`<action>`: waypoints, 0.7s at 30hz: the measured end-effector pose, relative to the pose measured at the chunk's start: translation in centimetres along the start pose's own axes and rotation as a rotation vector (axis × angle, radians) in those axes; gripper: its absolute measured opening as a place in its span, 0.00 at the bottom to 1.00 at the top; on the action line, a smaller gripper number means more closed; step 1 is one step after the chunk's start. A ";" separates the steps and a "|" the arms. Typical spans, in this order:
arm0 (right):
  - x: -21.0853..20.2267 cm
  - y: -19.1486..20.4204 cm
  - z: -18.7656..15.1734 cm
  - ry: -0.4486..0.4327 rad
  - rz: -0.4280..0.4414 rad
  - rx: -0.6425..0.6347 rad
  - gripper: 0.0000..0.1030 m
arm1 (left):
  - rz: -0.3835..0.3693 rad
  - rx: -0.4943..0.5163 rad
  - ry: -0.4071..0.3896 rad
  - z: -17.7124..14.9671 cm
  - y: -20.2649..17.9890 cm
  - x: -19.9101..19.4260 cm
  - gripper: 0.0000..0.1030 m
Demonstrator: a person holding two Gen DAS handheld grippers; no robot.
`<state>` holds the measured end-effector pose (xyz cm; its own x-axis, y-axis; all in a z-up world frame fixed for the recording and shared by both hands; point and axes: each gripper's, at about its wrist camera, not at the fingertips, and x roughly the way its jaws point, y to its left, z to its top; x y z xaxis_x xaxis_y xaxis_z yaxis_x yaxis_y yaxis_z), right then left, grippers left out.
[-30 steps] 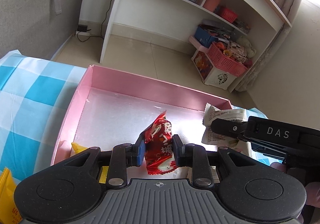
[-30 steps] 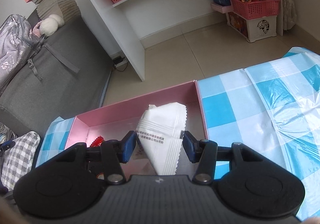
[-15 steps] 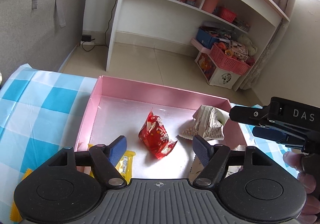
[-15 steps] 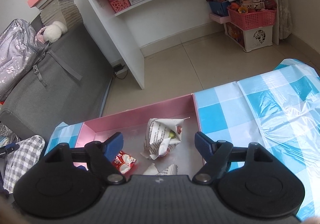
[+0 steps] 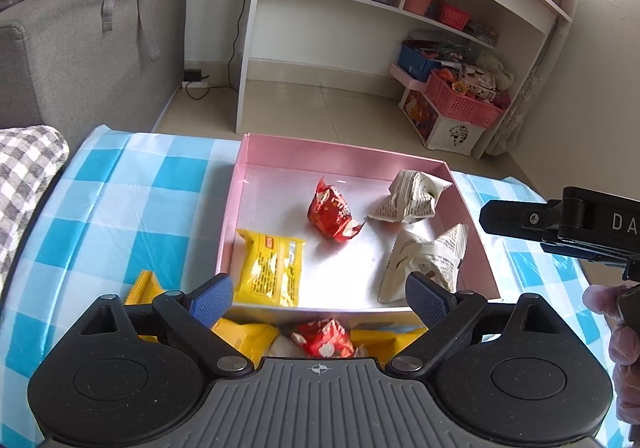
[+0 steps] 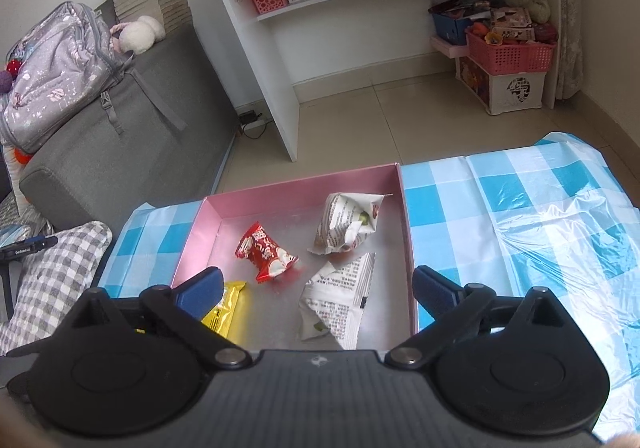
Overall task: Organize snacks
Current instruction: 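Withdraw both tools from the box toward the remaining snacks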
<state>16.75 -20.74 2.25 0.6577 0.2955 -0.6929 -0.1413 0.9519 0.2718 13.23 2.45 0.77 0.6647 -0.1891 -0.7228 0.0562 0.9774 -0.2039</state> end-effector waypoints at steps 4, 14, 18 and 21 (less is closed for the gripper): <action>-1.1 1.3 -1.3 0.009 -0.009 -0.068 1.00 | 0.046 0.034 0.008 -1.6 0.9 -1.5 0.94; -1.9 3.1 -4.5 0.014 0.007 -0.128 1.00 | 0.072 0.017 -0.018 -4.6 4.2 -4.4 0.95; -1.4 3.4 -6.0 0.042 -0.005 -0.162 1.00 | 0.088 0.059 -0.023 -5.6 4.9 -5.0 0.95; -1.4 3.7 -6.6 0.052 -0.017 -0.191 1.00 | 0.100 0.084 -0.021 -6.5 5.4 -5.2 0.95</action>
<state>10.40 -17.06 -0.19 0.6226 0.2786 -0.7313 -0.2719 0.9533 0.1318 5.27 8.09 -0.83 0.6853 -0.0888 -0.7228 0.0503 0.9959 -0.0747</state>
